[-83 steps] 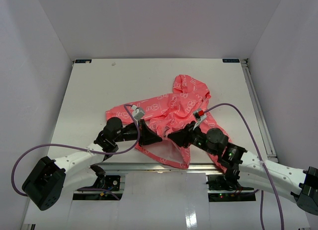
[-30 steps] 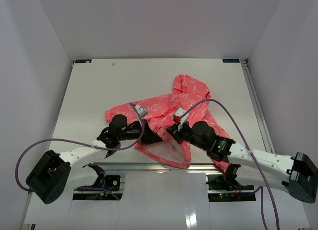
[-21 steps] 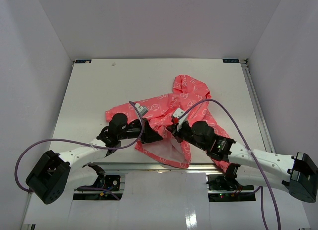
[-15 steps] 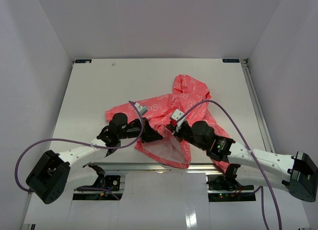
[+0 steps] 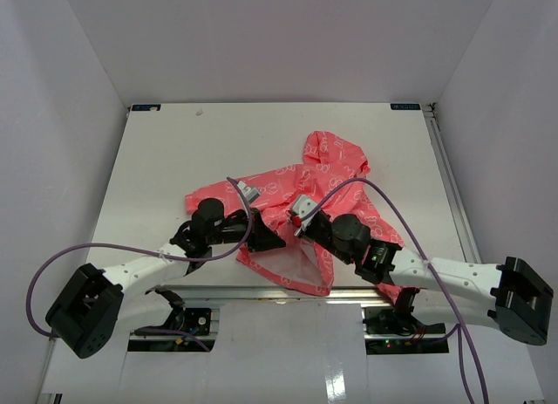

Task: Zip up the jacket

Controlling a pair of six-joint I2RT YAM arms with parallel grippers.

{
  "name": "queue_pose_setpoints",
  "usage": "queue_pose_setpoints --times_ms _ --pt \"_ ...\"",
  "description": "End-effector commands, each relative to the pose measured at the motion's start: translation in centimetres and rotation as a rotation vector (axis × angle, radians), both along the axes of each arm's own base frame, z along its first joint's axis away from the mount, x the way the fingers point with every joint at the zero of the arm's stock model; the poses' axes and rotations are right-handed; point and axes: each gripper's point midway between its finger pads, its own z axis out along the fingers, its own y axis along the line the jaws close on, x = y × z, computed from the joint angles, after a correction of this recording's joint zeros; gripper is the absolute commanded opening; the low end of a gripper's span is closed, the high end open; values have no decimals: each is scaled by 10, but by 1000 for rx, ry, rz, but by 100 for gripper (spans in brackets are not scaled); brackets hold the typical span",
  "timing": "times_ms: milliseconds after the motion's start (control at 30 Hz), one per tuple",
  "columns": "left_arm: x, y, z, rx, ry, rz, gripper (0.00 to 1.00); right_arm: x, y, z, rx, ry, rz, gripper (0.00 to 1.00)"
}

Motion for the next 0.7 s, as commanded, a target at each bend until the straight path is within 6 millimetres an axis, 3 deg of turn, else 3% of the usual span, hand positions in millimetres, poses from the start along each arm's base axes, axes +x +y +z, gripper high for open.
queue_pose_setpoints --times_ms 0,133,267,567,667 --pt "-16 3 10 -13 7 -50 0 41 -18 47 129 -90 -200 8" --pt "-16 6 11 -11 4 -29 0 57 -22 31 133 -43 -234 8" --pt "-14 7 4 3 19 -11 0 86 -36 24 132 -33 -308 8" --pt "-12 15 -9 27 14 47 0 152 -61 28 187 -19 -413 8" --pt "-11 20 -16 39 15 80 0 183 -82 26 186 -24 -482 8"
